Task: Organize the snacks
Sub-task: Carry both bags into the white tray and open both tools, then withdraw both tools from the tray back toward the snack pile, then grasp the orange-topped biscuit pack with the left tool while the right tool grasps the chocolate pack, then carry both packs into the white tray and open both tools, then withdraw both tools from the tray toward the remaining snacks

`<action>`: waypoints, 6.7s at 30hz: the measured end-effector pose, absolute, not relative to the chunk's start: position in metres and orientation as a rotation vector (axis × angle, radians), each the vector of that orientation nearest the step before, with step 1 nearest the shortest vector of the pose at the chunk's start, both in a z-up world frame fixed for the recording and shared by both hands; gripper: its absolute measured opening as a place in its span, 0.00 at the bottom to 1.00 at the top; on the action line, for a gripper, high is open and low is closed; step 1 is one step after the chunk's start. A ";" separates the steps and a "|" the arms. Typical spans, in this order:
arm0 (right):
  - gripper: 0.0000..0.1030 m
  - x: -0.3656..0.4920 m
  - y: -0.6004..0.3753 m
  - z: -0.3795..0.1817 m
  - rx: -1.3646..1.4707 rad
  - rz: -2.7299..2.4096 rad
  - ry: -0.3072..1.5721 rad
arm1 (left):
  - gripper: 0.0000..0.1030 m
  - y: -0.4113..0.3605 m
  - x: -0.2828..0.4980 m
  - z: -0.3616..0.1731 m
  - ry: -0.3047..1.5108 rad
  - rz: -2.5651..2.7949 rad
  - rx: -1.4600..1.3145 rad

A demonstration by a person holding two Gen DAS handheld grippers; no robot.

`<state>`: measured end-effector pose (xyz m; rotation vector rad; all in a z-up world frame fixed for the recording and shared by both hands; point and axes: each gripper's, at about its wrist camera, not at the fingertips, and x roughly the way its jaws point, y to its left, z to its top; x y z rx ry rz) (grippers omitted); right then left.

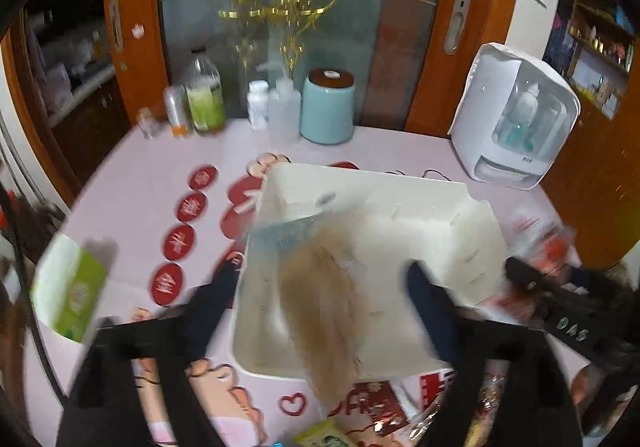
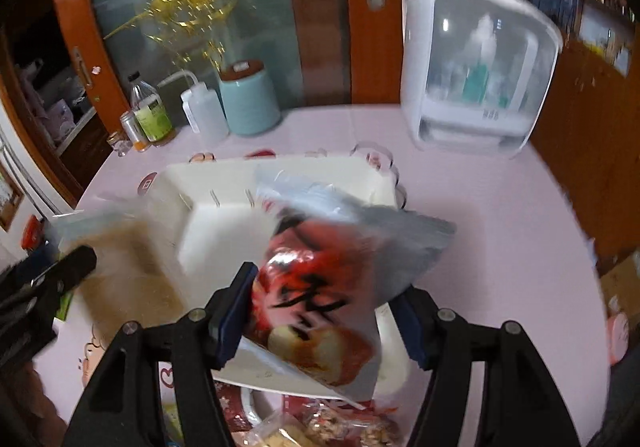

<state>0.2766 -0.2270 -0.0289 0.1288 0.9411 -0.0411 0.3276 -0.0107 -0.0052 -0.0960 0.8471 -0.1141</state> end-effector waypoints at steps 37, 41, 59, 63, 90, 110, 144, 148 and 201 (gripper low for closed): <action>0.97 0.148 -0.191 0.048 0.004 0.049 0.709 | 0.95 0.028 0.185 0.071 0.690 -0.250 -0.046; 0.97 0.127 -0.193 0.055 0.002 0.050 0.687 | 0.95 0.039 0.157 0.083 0.654 -0.220 -0.013; 0.97 0.011 -0.162 0.011 -0.121 0.201 0.669 | 0.95 0.065 0.040 0.042 0.592 -0.204 0.076; 0.97 -0.018 -0.148 -0.026 -0.195 0.283 0.715 | 0.95 0.062 0.030 0.005 0.649 -0.197 0.092; 0.81 -0.002 -0.119 -0.164 -0.335 0.620 0.988 | 0.95 0.092 0.064 -0.160 1.041 -0.064 -0.081; 0.43 -0.012 -0.102 -0.152 -0.281 0.657 0.964 | 0.36 0.094 0.074 -0.170 1.056 -0.105 -0.153; 0.43 0.020 -0.142 -0.009 -0.064 0.467 0.724 | 0.31 0.038 0.055 0.007 0.656 -0.224 0.074; 0.43 0.040 -0.155 0.026 -0.038 0.388 0.674 | 0.31 0.031 0.077 0.032 0.634 -0.217 0.096; 0.68 0.239 -0.199 0.045 0.077 0.029 0.746 | 0.99 -0.029 0.269 0.050 0.698 -0.141 0.142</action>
